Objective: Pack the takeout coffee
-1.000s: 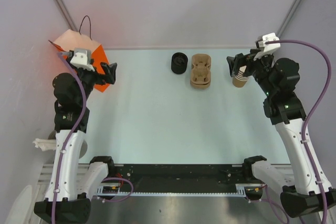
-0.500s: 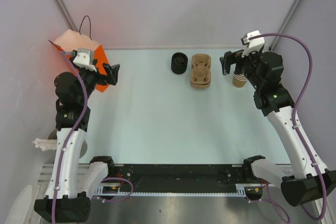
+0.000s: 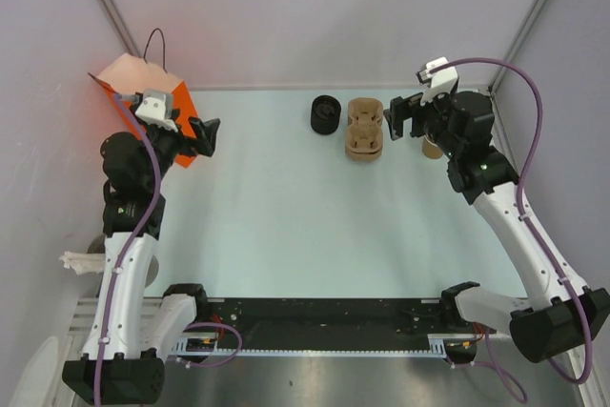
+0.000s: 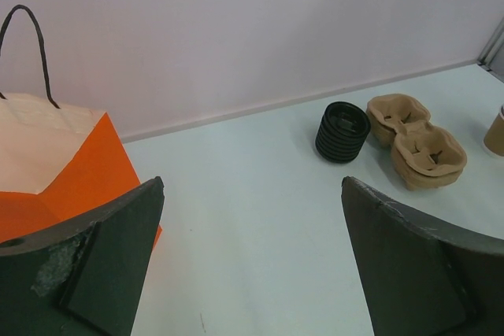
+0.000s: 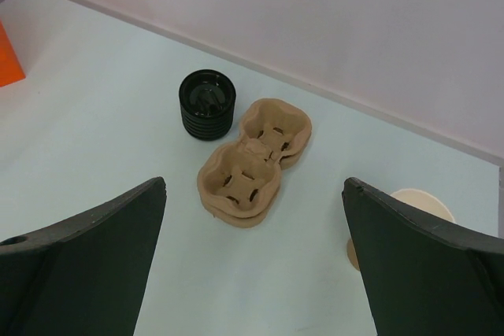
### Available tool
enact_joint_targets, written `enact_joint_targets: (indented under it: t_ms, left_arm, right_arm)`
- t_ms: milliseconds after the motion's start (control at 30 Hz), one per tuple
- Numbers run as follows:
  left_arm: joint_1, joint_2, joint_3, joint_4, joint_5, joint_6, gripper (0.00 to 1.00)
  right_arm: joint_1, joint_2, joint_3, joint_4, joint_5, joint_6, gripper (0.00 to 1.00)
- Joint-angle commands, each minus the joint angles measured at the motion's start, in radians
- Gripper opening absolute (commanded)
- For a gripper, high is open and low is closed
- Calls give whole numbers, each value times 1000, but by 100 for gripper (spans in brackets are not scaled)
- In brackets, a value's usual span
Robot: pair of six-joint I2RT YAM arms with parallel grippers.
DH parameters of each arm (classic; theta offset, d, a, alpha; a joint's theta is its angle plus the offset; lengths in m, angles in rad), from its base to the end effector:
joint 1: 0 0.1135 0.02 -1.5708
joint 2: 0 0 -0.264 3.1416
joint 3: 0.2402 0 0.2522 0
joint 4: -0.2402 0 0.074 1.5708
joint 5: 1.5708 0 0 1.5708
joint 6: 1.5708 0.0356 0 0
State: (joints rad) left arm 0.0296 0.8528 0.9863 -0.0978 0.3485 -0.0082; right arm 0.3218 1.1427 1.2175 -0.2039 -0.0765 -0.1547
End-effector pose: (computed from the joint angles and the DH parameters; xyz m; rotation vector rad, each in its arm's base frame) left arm 0.1888 -0.0066 0.4082 0.2481 1.5224 -0.2503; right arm 0.2446 0.0844 0.4177 -0.4573 1.6406 0.1897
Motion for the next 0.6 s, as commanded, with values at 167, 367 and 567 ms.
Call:
enact_joint_targets:
  t_ms: [167,367,567]
  left_arm:
    - [6,15,-17,61,63,-4,99]
    - [6,6,-17,63,66,-3,99]
    - [6,5,-2,47,9,34,99]
  right_arm:
    - [13,107,36,86,-55,69,99]
    - [23,153,37,101,-2,57,99]
    - [30,178,37,100,196,40,98]
